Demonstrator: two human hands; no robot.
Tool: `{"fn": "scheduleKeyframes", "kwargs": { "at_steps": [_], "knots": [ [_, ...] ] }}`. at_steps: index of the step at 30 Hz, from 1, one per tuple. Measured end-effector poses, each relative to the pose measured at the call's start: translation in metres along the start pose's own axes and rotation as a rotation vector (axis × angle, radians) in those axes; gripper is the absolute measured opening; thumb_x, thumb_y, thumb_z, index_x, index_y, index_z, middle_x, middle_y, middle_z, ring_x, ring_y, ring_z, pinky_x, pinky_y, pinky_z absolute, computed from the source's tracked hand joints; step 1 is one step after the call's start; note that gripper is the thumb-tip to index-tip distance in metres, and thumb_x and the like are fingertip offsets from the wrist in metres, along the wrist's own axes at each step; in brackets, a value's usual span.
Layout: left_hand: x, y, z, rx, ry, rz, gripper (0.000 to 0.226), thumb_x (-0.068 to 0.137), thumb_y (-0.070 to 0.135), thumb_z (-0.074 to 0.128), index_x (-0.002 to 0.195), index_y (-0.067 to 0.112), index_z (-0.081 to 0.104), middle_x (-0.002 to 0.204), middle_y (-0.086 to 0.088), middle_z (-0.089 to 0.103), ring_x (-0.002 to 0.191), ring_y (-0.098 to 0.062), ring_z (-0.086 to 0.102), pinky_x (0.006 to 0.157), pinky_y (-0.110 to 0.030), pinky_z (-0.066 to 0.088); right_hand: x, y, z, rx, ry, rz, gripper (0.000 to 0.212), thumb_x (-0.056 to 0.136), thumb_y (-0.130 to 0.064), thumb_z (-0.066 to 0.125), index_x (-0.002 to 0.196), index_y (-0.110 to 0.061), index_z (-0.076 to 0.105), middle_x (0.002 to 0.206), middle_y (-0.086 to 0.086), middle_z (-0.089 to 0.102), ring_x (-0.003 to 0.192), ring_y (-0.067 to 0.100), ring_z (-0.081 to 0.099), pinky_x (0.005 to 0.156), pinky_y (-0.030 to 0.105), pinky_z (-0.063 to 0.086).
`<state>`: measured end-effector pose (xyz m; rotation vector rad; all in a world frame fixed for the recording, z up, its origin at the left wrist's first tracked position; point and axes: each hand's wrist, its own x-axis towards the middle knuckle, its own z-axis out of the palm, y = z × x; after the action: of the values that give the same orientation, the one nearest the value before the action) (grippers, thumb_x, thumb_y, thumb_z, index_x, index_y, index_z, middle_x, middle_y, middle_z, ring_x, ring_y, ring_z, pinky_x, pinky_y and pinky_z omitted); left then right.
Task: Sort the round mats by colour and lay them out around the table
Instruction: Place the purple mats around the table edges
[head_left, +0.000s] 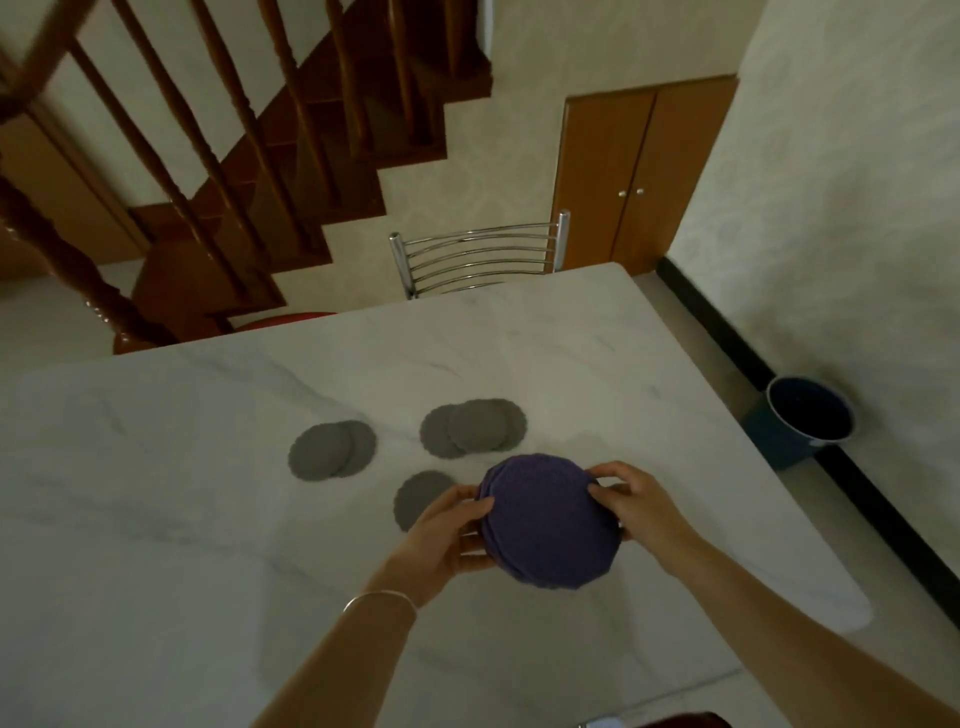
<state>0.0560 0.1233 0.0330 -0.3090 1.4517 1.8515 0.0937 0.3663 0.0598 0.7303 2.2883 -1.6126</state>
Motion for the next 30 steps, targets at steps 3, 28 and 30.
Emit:
{"fn": "scheduleKeyframes", "kwargs": {
  "at_steps": [3,28,30],
  "knots": [
    [0.011,-0.005,0.028,-0.022,0.021,0.016,0.033,0.071,0.03,0.078,0.1,0.018,0.068,0.096,-0.009,0.073,0.085,-0.029,0.07,0.069,-0.037,0.056,0.006,0.014,-0.025,-0.06,0.009,-0.042,0.015,0.091,-0.017,0.056,0.104,-0.021,0.063,0.097,0.009,0.068,0.085,0.025,0.064,0.08,0.045,0.056],
    [0.097,-0.014,0.176,-0.043,0.192,0.043,0.016,0.083,0.019,0.068,0.097,0.015,0.064,0.093,-0.014,0.073,0.08,-0.033,0.072,0.066,-0.039,0.058,0.044,0.036,-0.166,-0.452,-0.053,-0.698,0.019,0.089,-0.026,0.054,0.098,-0.014,0.065,0.065,0.004,0.066,0.054,0.017,0.058,0.052,0.033,0.046],
    [0.098,-0.018,0.168,-0.068,0.221,0.042,0.02,0.081,0.02,0.07,0.1,0.015,0.064,0.095,-0.014,0.073,0.082,-0.035,0.071,0.068,-0.041,0.058,0.055,0.028,-0.17,-0.462,0.052,-0.683,0.014,0.088,-0.018,0.054,0.084,-0.007,0.062,0.05,0.005,0.052,0.043,0.02,0.046,0.046,0.035,0.038]
  ]
}}
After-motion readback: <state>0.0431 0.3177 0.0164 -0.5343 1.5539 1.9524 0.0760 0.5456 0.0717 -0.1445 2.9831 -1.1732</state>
